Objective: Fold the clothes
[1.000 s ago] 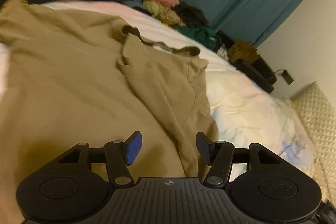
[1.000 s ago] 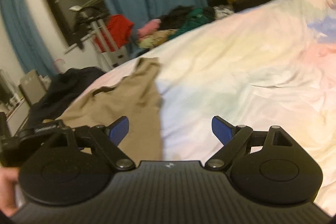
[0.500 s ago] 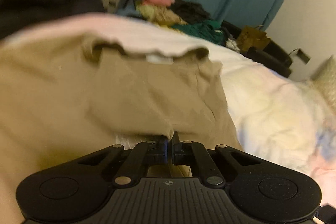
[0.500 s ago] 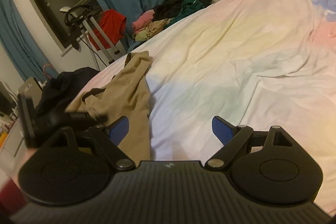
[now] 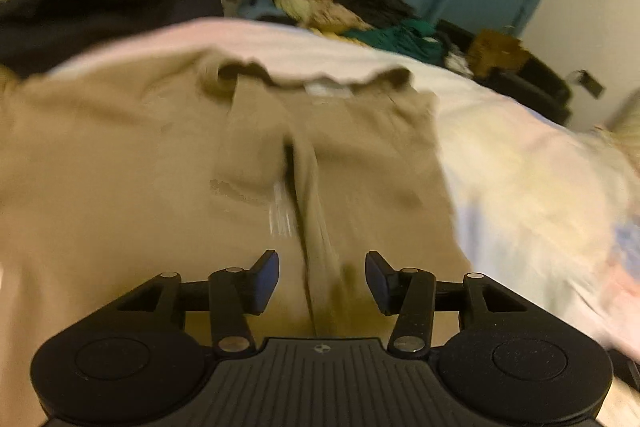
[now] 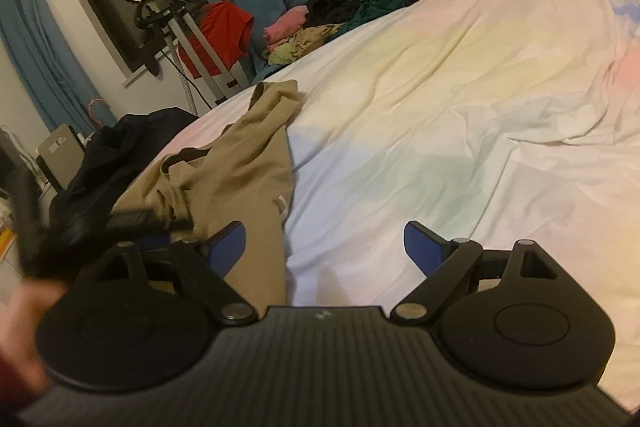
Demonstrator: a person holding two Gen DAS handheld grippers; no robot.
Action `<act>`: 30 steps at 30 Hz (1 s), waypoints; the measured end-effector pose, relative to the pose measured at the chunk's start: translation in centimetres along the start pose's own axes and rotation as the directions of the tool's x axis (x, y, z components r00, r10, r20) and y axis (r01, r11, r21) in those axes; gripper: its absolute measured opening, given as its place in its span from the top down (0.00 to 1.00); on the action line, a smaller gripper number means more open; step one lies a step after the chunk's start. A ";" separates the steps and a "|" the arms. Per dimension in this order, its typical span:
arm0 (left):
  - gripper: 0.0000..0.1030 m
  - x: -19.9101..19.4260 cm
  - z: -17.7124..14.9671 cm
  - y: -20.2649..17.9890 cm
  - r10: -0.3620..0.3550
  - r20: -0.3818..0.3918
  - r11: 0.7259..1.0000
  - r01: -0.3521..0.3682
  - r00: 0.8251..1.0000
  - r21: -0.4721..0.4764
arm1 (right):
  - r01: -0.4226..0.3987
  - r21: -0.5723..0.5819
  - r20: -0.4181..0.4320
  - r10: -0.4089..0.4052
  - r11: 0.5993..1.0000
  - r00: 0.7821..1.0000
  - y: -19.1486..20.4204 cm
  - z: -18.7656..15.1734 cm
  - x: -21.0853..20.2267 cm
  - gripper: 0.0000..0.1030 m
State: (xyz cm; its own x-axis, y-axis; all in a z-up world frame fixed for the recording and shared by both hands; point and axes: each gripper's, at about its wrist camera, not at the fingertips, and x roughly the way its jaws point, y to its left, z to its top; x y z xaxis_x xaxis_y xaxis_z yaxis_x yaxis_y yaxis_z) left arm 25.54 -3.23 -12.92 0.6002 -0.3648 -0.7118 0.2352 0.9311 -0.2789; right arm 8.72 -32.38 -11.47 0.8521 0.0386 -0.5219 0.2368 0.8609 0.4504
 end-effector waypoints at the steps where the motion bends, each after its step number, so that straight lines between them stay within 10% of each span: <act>1: 0.43 -1.5 -1.4 0.2 -0.016 -0.017 1.000 0.016 1.000 -0.009 | -0.003 -0.002 0.003 0.003 1.000 1.000 0.1 0.0 -0.2 0.15; 13: 0.39 -13.5 -15.5 2.7 -0.150 -0.230 0.976 0.107 0.962 -0.188 | -0.049 -0.096 0.041 0.053 0.994 0.998 2.0 -0.2 -4.9 0.15; 19: 0.41 -13.5 -18.6 2.7 -0.227 -0.329 0.966 0.170 0.916 -0.193 | -0.099 -0.074 0.031 0.102 0.992 0.994 2.0 -0.7 -7.6 0.15; 26: 0.45 -14.9 -19.7 3.0 -0.249 -0.320 0.963 0.200 0.914 -0.180 | -0.095 -0.121 0.042 0.100 0.988 0.994 2.9 -1.3 -8.9 0.15; 30: 0.63 -15.1 -20.1 2.4 -0.215 -0.332 0.975 0.182 0.919 -0.126 | -0.089 -0.157 0.048 0.098 0.984 0.994 3.6 -1.6 -8.9 0.15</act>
State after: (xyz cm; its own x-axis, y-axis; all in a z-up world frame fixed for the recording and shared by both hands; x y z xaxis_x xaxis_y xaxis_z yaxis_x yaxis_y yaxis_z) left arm 1.67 4.53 -15.78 0.2470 -0.5350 -0.8079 0.2428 0.8414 -0.4829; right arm 1.26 -28.84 -6.39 0.8924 0.0984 -0.4403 0.0839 0.9227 0.3762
